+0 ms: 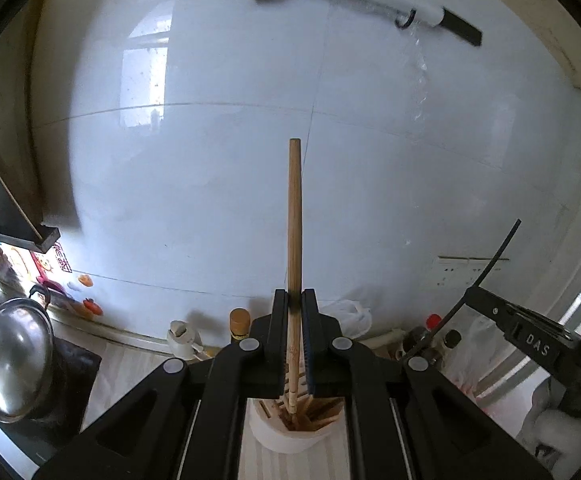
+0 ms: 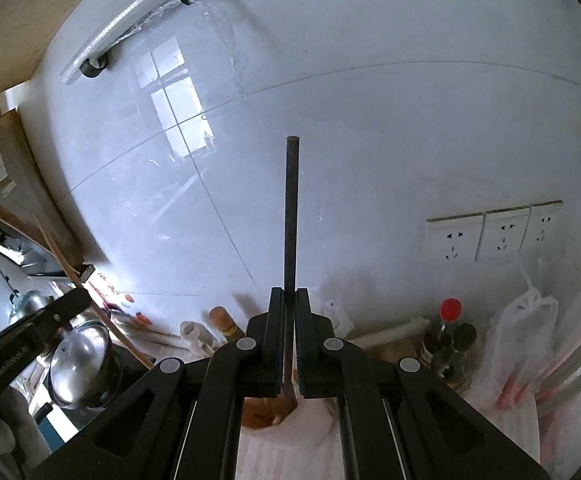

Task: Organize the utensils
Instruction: 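Lower both chopsticks into the cream holder's slots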

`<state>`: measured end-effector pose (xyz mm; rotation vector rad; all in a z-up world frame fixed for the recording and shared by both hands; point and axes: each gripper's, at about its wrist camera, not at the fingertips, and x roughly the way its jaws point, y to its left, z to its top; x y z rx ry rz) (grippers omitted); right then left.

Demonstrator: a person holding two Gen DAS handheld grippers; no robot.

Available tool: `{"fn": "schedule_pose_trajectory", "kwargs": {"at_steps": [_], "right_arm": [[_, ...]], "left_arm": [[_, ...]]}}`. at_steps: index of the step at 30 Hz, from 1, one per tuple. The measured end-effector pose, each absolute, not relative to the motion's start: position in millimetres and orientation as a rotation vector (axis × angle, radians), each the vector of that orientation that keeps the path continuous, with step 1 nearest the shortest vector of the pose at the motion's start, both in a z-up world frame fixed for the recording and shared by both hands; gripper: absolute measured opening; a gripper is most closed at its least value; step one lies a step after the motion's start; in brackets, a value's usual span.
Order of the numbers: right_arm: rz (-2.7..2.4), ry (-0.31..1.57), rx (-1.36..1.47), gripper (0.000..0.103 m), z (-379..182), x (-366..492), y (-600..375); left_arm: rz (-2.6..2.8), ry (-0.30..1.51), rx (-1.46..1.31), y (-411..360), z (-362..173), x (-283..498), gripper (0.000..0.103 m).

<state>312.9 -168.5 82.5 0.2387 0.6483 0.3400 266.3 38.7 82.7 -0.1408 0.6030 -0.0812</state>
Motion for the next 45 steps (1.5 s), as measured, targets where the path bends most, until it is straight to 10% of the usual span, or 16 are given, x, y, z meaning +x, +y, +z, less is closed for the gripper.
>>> {"fn": "schedule_pose_trajectory", "kwargs": {"at_steps": [45], "right_arm": [[0.398, 0.858, 0.527, 0.005, -66, 324, -166]], "left_arm": [[-0.011, 0.794, -0.179, 18, -27, 322, 0.004]]}}
